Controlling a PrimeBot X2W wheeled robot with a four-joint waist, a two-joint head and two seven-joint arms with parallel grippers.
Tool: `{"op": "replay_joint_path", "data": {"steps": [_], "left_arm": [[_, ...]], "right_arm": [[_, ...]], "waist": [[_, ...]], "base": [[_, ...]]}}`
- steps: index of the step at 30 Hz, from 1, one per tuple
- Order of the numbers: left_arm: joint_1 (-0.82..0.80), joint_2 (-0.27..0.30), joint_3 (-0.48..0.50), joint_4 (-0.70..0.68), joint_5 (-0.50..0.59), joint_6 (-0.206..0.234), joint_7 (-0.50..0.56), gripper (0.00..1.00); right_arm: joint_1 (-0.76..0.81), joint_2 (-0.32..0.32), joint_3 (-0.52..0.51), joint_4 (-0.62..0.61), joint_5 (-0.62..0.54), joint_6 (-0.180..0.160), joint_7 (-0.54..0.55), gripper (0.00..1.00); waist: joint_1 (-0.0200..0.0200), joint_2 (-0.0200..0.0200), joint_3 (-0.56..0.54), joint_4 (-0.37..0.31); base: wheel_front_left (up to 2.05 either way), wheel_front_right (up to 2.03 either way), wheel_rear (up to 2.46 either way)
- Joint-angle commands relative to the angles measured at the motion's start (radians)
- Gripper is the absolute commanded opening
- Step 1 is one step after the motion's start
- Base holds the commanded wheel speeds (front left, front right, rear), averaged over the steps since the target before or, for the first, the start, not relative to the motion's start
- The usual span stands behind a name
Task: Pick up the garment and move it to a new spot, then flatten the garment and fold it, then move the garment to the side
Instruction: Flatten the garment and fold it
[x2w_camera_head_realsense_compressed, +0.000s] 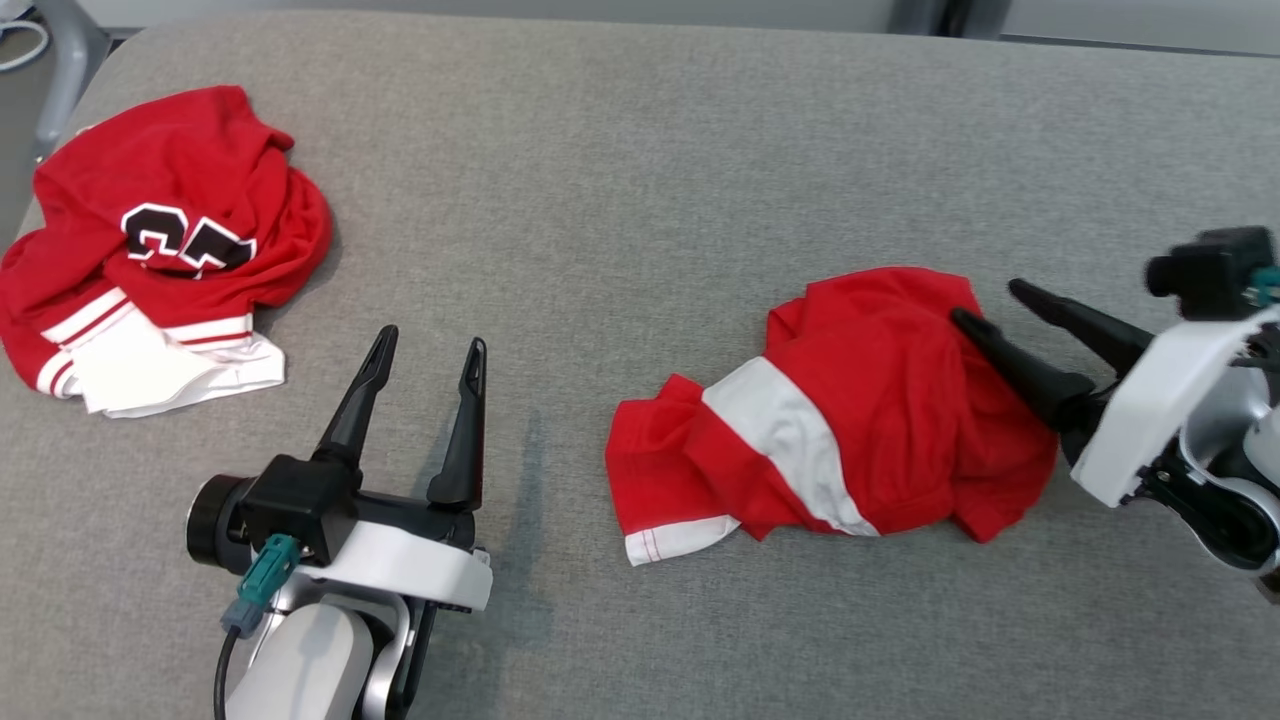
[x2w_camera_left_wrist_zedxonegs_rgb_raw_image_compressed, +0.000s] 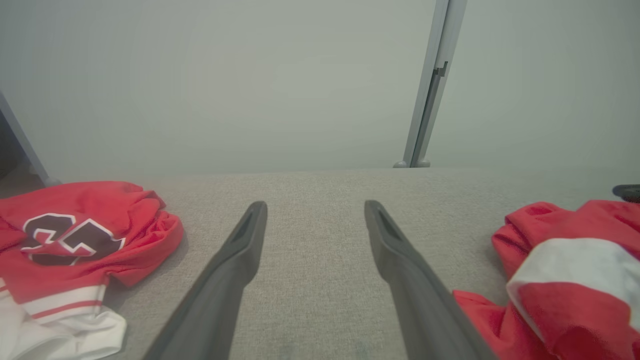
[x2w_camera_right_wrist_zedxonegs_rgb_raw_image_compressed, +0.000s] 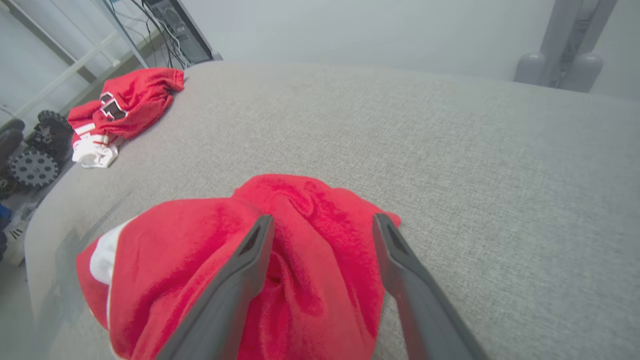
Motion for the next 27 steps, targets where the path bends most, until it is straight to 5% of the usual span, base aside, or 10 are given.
{"op": "replay_joint_path", "data": {"steps": [1, 7, 10, 15, 18, 27], "left_arm": [[0.010, 0.005, 0.005, -0.002, 0.003, 0.001, -0.005, 1.00], [0.028, 0.027, 0.021, -0.014, -0.008, 0.014, 0.005, 1.00], [0.041, 0.042, 0.035, -0.025, -0.013, 0.025, 0.012, 1.00], [0.069, 0.066, 0.053, -0.050, -0.017, 0.045, 0.026, 1.00], [0.085, 0.075, 0.060, -0.062, -0.020, 0.054, 0.032, 1.00], [0.153, 0.090, 0.073, -0.093, -0.034, 0.081, 0.042, 1.00]], "right_arm": [[0.025, -0.002, -0.018, 0.009, 0.020, 0.000, -0.043, 1.00], [0.167, 0.019, -0.155, 0.075, 0.043, 0.000, -0.279, 1.00], [0.235, 0.069, -0.346, 0.090, -0.022, 0.000, -0.294, 1.00], [0.428, 0.242, -0.742, -0.016, -0.327, 0.000, -0.293, 1.00], [0.528, 0.338, -0.873, -0.122, -0.514, 0.000, -0.293, 1.00], [0.764, 0.529, -0.943, -0.268, -0.815, 0.000, -0.288, 1.00]], "waist": [[0.0000, 0.0000, -0.012, -0.015], [0.0000, 0.0000, -0.046, -0.058], [0.0000, 0.0000, -0.063, -0.082], [0.0000, 0.0000, -0.097, -0.115], [0.0000, 0.0000, -0.120, -0.129], [0.0000, 0.0000, -0.203, -0.165]], "base": [[0.00, 0.00, 0.00], [0.00, 0.00, 0.00], [0.00, 0.00, 0.00], [0.00, 0.00, 0.00], [0.00, 0.00, 0.00], [0.00, 0.00, 0.00]]}}
